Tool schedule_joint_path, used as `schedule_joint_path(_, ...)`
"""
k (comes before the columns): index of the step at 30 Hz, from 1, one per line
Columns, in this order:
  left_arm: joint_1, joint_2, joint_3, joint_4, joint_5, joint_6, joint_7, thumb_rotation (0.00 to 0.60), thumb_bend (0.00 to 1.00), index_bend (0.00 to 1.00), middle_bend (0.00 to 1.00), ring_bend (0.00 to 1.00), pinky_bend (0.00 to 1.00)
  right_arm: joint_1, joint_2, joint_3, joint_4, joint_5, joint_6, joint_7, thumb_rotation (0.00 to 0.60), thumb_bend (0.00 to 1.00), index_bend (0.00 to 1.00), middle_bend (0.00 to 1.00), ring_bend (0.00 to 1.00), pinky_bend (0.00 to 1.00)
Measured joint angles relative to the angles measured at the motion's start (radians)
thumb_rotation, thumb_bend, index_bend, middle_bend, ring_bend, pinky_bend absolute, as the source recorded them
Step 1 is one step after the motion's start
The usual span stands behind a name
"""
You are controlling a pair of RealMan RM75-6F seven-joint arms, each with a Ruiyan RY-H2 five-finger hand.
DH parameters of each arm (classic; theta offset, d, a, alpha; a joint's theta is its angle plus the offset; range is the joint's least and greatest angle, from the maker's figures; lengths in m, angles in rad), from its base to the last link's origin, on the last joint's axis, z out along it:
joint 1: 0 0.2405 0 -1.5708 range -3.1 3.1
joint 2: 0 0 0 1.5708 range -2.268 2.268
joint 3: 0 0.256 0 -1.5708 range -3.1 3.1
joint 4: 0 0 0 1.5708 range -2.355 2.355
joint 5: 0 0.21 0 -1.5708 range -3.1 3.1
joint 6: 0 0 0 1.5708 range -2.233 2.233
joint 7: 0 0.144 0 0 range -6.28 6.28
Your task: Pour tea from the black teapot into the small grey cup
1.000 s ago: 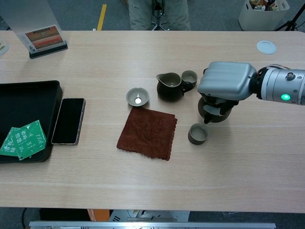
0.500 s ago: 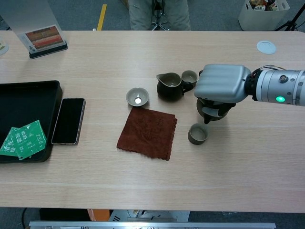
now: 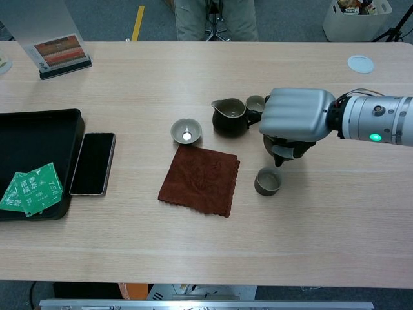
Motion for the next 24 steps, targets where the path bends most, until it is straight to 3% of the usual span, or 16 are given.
schedule_joint_path(24,0.013,-0.022,-0.002,0.054,-0.003,0.004,-0.061,0.6,0.39,0.27,0.3,0.23,0.21,0.043,-0.01,-0.035,-0.075,0.128,0.031,-0.264,0.393,0.52,1.0,0.93,0.85,0.4)
